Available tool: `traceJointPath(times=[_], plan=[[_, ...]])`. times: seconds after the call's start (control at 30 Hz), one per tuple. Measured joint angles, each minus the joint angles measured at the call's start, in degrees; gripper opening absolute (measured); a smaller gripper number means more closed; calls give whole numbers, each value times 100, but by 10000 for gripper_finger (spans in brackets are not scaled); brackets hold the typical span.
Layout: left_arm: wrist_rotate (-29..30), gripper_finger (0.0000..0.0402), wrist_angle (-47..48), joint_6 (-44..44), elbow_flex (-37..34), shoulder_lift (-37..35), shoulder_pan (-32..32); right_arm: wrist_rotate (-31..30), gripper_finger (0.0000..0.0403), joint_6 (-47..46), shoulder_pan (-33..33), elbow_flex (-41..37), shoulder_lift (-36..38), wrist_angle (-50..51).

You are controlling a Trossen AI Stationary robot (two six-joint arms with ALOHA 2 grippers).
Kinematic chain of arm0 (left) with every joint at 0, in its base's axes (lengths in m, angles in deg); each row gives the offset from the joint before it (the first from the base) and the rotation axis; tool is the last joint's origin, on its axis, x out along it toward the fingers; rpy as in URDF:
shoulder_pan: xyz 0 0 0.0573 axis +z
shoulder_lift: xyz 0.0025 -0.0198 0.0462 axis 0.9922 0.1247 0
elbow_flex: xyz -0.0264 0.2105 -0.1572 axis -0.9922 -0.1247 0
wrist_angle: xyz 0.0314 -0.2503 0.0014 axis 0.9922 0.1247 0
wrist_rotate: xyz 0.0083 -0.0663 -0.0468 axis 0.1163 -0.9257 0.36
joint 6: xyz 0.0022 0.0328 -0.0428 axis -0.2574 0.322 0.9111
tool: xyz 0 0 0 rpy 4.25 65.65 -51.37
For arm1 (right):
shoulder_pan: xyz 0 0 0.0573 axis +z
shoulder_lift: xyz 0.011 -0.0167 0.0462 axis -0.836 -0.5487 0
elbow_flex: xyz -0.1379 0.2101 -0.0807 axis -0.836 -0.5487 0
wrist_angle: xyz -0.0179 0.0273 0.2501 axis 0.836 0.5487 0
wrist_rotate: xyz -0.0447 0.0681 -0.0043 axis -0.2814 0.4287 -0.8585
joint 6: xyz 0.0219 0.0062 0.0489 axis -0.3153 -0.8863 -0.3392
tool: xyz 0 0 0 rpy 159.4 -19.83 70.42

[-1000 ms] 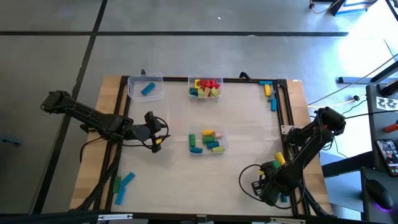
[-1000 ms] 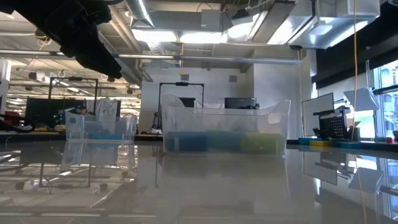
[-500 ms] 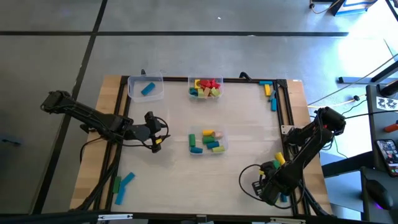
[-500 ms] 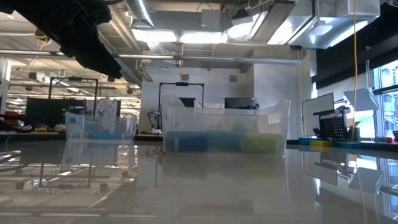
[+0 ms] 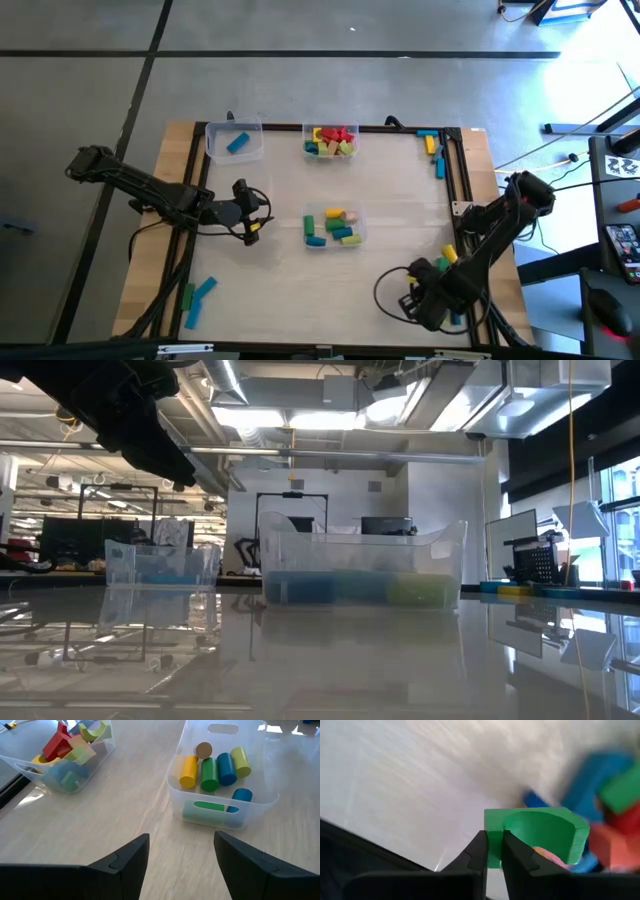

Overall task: Sort blocks by size
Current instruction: Put the green arch block into the top right transparent bin

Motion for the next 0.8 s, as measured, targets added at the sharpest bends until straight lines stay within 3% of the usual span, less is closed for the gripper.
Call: traceJointPath(times=[0.3,0.8], plan=[[2,218,0,17,0,0,0,-1737,41,2861,-988,728,8,169],[0,218,15,148,0,0,0,-2739,42,6361,-2834,782,8,-7]])
